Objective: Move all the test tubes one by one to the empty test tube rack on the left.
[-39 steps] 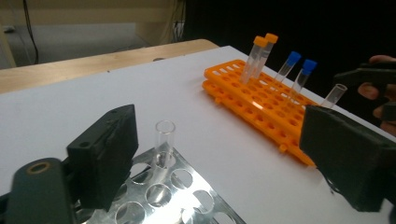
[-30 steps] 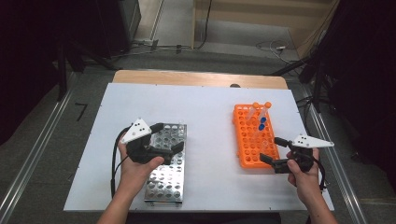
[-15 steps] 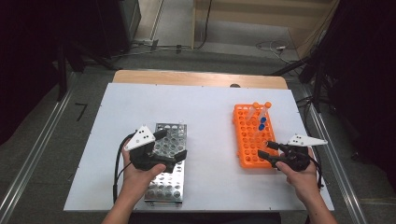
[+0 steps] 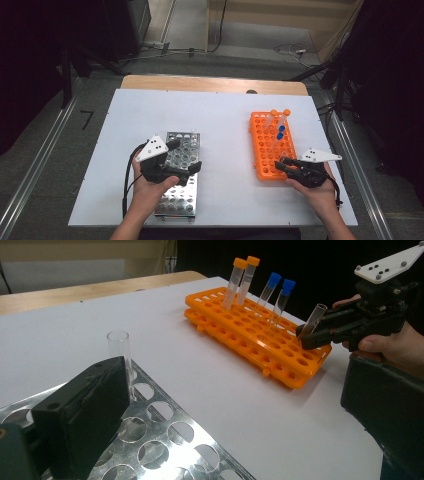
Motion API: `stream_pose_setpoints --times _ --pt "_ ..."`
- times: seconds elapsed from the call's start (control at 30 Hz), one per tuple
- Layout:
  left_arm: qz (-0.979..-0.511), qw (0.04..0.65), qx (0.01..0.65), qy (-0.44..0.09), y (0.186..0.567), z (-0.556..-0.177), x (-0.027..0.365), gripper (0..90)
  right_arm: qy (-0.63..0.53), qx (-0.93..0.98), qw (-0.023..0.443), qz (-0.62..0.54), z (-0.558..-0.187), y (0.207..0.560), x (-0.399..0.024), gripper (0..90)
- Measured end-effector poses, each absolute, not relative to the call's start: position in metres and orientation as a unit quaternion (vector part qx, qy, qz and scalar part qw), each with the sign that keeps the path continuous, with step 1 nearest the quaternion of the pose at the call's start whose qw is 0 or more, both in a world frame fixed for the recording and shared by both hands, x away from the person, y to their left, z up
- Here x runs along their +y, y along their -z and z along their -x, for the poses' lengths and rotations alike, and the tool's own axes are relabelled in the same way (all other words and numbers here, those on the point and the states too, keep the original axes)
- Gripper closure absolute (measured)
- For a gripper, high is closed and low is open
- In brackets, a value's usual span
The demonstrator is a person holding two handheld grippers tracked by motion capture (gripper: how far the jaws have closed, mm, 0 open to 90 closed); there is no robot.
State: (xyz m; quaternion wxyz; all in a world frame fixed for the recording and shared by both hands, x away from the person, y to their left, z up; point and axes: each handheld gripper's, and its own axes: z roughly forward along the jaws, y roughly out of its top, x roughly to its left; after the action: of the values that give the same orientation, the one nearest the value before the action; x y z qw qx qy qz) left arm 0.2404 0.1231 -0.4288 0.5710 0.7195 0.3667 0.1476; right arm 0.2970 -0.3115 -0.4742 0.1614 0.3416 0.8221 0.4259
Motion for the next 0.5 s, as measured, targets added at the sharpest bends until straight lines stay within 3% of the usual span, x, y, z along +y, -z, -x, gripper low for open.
stream_pose_setpoints --times 0.13,0.5 --pt "-0.72 0.57 0.367 -0.147 0.429 -0.241 0.122 0.0 -0.426 0.819 0.169 -0.346 -0.297 0.475 -0.312 73.8" --pt "-0.722 0.571 0.362 -0.148 0.427 -0.239 0.118 0.0 -0.454 0.801 0.17 -0.351 -0.293 0.457 -0.319 74.3"
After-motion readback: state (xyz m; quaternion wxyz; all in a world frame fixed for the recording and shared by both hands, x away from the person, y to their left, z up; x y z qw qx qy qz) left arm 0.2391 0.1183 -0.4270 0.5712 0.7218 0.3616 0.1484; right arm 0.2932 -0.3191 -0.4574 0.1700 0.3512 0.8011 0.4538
